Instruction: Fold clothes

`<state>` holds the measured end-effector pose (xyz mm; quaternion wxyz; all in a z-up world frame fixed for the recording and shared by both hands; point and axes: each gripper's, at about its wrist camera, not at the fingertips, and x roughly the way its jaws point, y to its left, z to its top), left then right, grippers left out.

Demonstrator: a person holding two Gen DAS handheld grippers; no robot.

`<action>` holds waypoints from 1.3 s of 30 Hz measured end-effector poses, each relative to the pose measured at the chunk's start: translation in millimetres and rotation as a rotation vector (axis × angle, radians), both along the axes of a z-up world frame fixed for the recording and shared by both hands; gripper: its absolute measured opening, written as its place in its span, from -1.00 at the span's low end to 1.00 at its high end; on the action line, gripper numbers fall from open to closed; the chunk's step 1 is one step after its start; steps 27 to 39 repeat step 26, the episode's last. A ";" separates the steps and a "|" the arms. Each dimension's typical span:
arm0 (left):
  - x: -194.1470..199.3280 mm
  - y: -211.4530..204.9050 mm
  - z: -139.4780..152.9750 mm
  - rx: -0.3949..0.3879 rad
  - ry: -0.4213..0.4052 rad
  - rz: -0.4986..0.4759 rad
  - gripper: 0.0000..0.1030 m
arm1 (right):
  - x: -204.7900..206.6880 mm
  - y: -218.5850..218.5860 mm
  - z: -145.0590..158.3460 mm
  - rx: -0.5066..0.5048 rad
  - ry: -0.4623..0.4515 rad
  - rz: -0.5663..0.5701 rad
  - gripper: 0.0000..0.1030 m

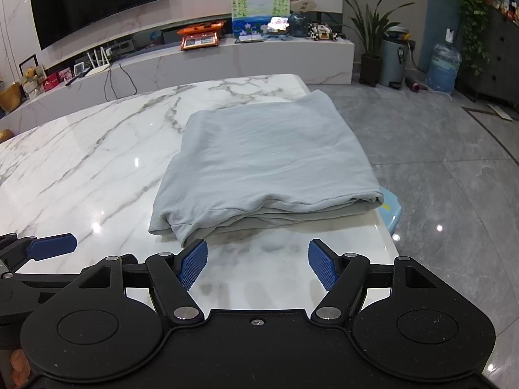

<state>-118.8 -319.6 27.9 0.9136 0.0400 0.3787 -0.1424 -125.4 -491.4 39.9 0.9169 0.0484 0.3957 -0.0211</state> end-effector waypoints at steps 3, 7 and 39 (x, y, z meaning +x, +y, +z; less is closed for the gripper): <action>-0.2 -0.2 -0.7 0.002 0.006 -0.001 0.55 | 1.1 -1.4 -0.6 -0.001 0.002 0.004 0.32; -1.0 -1.0 -0.9 0.012 0.007 0.003 0.55 | 0.9 -1.5 -1.0 0.001 0.004 0.005 0.32; -1.8 1.7 -2.2 -0.016 0.031 0.001 0.55 | 0.2 -1.1 -1.8 0.008 0.008 -0.001 0.32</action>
